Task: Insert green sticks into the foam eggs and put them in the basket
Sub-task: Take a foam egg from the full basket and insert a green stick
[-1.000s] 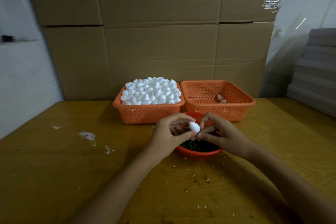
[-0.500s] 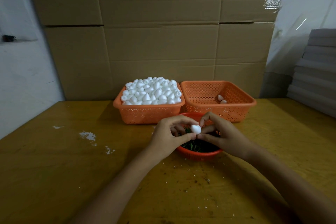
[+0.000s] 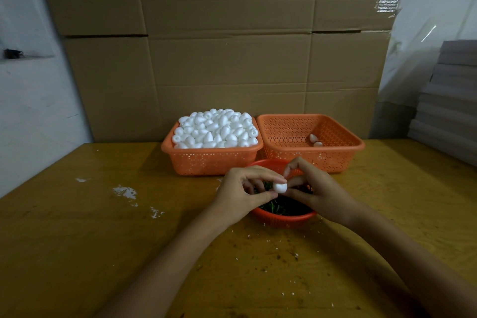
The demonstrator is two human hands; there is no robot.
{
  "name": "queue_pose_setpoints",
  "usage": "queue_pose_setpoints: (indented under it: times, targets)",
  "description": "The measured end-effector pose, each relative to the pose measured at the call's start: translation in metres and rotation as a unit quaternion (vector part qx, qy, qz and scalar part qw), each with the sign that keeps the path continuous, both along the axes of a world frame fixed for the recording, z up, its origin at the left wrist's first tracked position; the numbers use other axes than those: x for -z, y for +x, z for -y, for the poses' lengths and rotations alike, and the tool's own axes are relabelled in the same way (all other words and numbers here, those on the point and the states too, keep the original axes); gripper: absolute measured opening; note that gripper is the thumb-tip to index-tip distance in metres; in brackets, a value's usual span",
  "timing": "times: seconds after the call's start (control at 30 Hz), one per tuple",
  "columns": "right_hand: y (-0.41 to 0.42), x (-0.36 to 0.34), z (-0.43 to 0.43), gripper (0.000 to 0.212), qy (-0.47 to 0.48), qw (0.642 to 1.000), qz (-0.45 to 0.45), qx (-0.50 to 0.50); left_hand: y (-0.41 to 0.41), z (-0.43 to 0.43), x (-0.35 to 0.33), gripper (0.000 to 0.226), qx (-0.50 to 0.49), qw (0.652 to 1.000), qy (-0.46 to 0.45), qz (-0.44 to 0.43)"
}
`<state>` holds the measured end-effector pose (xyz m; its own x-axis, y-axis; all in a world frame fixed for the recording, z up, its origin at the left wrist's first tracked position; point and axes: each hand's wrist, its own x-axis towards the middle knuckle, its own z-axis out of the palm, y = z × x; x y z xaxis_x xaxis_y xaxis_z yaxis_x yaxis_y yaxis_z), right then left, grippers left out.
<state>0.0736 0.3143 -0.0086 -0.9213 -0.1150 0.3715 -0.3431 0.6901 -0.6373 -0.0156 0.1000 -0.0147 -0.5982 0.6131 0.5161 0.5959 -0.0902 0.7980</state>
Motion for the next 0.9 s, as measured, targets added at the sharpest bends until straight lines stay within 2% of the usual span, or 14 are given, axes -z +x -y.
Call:
queue_pose_setpoints:
  times: [0.9]
  targets:
    - [0.0065, -0.0095, 0.0069, 0.038, 0.056, 0.998, 0.018, 0.036, -0.0008, -0.0001, 0.0014, 0.036, 0.025, 0.999, -0.023, -0.027]
